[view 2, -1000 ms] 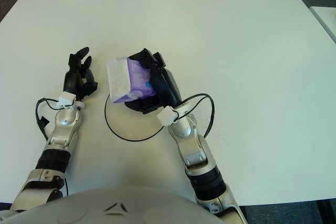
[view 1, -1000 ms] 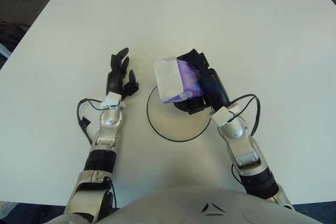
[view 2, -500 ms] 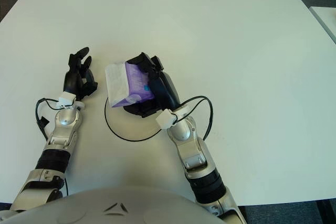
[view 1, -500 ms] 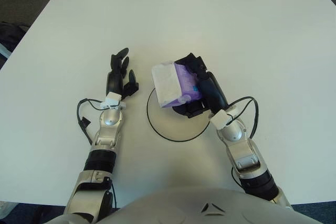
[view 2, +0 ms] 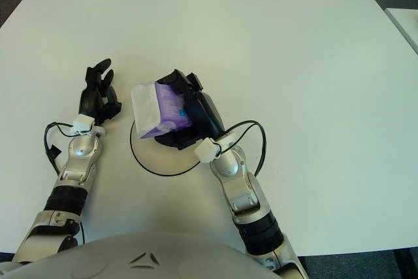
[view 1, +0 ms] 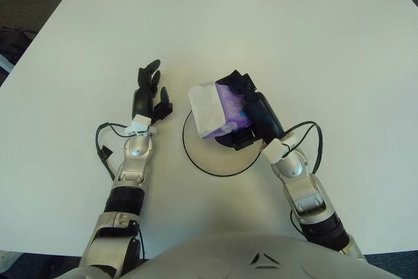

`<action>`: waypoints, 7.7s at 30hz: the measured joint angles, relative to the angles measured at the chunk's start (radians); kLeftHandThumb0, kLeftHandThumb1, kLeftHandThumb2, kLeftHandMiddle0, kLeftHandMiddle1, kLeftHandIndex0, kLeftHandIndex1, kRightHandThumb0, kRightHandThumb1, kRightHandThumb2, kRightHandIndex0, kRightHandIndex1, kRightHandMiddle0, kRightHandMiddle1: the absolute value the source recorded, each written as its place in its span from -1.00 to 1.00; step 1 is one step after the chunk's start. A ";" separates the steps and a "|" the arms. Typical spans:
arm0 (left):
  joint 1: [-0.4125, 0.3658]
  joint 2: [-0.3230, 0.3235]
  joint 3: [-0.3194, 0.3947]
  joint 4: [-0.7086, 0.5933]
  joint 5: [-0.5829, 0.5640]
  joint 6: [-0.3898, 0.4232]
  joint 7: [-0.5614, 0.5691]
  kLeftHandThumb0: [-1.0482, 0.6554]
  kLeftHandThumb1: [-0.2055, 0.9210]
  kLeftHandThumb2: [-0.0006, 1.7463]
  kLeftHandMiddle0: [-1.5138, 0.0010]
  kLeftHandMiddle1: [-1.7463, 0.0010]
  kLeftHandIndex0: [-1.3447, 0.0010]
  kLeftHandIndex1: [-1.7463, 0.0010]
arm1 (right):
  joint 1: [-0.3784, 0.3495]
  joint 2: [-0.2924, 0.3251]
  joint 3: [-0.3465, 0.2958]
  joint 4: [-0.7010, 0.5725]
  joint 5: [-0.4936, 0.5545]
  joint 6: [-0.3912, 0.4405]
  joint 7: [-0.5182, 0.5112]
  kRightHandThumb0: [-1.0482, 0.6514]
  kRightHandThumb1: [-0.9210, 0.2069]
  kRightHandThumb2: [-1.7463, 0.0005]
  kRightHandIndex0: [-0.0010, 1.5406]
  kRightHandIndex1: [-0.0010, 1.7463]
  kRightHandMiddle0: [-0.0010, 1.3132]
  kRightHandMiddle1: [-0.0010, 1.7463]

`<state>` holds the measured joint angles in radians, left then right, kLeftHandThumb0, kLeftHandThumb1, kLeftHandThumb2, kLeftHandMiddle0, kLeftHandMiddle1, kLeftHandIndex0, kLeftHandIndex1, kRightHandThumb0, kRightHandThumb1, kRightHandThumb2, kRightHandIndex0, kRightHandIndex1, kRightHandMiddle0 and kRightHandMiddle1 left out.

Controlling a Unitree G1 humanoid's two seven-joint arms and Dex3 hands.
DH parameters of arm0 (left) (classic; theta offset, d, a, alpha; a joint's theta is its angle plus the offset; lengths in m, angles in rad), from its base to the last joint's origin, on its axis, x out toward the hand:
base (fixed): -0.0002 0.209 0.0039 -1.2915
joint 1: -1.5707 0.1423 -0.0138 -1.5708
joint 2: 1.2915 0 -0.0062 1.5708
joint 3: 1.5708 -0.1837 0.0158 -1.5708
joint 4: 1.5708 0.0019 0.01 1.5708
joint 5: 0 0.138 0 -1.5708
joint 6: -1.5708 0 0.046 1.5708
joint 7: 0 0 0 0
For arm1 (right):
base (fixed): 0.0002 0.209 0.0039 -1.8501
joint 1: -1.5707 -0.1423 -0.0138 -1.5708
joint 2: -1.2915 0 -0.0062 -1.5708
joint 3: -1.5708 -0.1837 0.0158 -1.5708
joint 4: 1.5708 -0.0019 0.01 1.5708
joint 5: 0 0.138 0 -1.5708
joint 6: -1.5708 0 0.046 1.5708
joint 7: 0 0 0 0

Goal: Put the tissue paper into the plate.

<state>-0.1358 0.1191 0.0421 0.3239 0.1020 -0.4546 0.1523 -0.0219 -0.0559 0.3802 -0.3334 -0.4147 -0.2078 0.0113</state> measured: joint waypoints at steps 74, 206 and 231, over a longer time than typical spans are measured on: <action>-0.052 0.008 -0.002 0.073 -0.019 -0.021 -0.001 -0.53 1.00 -0.02 0.44 0.95 1.00 0.02 | -0.129 -0.320 -0.032 -0.071 -0.078 0.095 0.434 -0.87 -1.00 0.24 -0.78 -0.90 -1.00 -0.55; 0.009 -0.030 -0.008 -0.030 0.004 0.014 0.001 -0.62 1.00 -0.02 0.50 0.99 1.00 0.11 | -0.099 0.166 -0.408 0.460 0.471 -0.073 0.007 -0.52 -1.00 -0.03 -0.49 -0.90 -1.00 0.03; 0.020 -0.029 -0.008 -0.040 0.001 0.014 -0.011 -0.59 1.00 -0.01 0.48 0.99 1.00 0.11 | -0.056 0.155 -0.394 0.471 0.433 -0.157 -0.028 -0.47 -1.00 -0.01 -0.51 -0.94 -1.00 -0.03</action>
<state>-0.1161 0.0904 0.0338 0.2843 0.1032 -0.4408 0.1411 -0.0775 0.0986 -0.0142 0.1371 0.0181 -0.3646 -0.0164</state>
